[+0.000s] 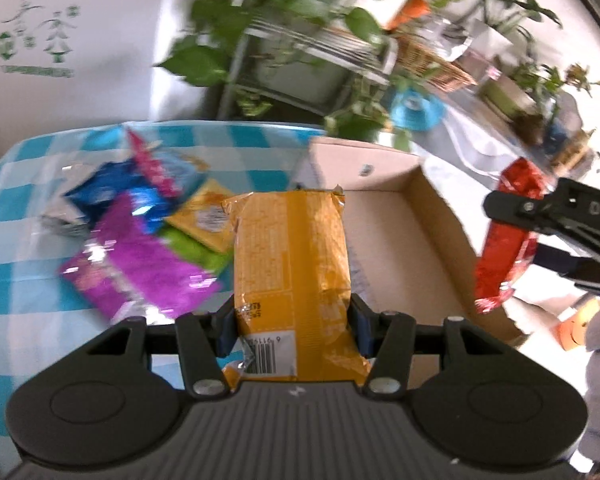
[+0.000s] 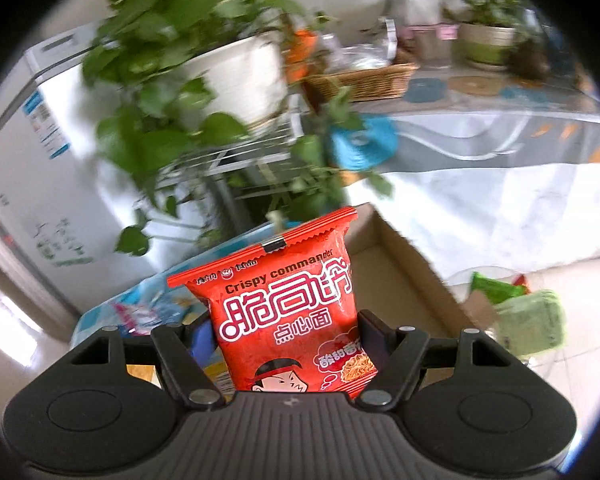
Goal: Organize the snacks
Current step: 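Carry both bags into the cardboard box and open both grippers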
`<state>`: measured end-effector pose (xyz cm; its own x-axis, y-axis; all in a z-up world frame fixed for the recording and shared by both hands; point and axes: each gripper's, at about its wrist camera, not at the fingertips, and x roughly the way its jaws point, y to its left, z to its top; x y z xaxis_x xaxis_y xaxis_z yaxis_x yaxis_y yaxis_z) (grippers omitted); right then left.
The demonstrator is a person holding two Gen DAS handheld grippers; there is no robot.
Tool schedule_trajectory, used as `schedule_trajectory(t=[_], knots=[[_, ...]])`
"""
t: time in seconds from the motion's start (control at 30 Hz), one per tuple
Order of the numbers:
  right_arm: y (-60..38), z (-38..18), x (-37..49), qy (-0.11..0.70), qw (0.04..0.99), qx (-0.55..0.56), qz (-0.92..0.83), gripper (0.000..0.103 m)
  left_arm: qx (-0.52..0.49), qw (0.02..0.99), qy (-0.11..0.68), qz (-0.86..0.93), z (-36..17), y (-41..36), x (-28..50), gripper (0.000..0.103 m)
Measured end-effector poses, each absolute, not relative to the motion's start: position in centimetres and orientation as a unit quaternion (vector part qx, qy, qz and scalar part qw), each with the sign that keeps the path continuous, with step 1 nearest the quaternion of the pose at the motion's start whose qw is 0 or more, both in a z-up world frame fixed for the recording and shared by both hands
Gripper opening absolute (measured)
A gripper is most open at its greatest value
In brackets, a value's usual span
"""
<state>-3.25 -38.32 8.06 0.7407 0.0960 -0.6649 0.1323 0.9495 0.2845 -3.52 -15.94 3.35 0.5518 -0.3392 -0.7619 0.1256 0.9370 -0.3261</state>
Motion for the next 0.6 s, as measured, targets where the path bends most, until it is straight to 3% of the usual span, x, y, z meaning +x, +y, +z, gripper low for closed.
schedule_trajectory(t=[0.6], knots=[[-43.1, 6.9, -3.9, 0.359, 0.897, 0.241, -0.089, 0.078, -0.109, 0.846, 0.481, -0.203, 1.4, -25.0, -1.2, 0.056]])
